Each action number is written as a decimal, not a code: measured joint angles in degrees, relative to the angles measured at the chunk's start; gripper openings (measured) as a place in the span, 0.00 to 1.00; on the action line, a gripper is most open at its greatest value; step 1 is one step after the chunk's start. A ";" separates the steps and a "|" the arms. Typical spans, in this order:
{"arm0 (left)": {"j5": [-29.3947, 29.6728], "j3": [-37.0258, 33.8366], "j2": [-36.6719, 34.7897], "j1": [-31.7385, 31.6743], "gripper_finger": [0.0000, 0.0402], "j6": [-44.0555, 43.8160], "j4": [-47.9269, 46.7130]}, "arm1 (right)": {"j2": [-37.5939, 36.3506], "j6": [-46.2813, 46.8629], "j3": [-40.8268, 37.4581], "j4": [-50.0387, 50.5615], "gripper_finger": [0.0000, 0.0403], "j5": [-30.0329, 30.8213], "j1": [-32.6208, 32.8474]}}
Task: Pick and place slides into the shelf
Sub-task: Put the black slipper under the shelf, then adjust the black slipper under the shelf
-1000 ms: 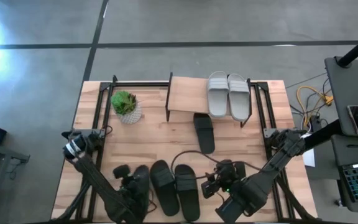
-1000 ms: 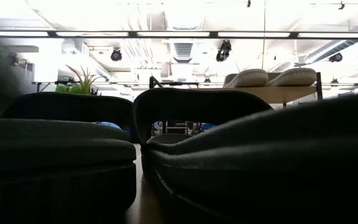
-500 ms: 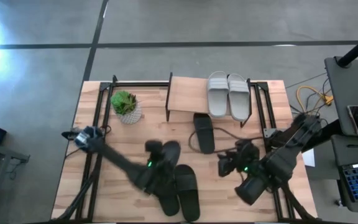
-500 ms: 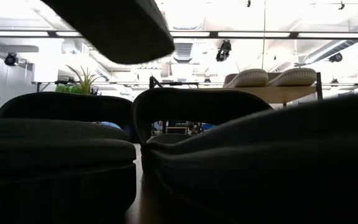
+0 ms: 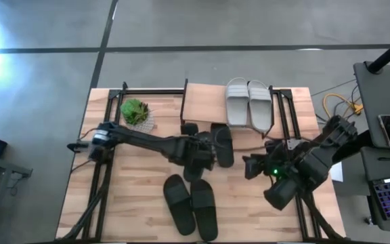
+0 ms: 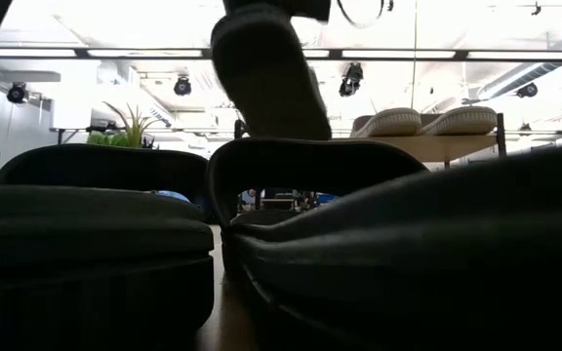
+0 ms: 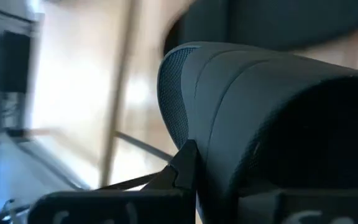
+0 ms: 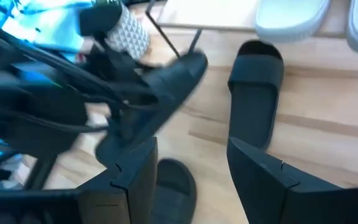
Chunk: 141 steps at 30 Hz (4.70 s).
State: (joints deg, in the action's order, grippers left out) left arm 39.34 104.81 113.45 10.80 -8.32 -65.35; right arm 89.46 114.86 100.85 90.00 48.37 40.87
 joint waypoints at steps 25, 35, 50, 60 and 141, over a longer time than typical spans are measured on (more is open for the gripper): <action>2.83 -21.43 0.54 -18.15 0.00 24.42 33.23 | 0.33 -8.13 3.78 -0.44 0.46 -0.56 -7.41; -2.77 -21.60 0.68 -19.39 0.02 23.53 34.84 | 0.78 -8.42 3.72 -0.40 0.46 -0.91 -7.94; -4.38 -22.48 -0.95 -15.56 0.50 15.73 32.58 | 0.76 -10.18 3.70 -0.22 0.46 -1.83 -7.92; -16.02 -21.80 -2.99 -10.62 0.55 5.83 22.31 | 0.76 -10.99 3.70 -0.22 0.46 -2.32 -7.90; -29.66 -14.11 3.32 1.82 0.00 1.23 48.91 | -1.81 -13.52 6.32 0.03 0.46 7.45 -3.45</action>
State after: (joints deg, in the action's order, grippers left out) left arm 9.68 90.69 116.77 12.62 -7.09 -16.44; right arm 87.65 101.34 107.17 90.02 55.83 37.42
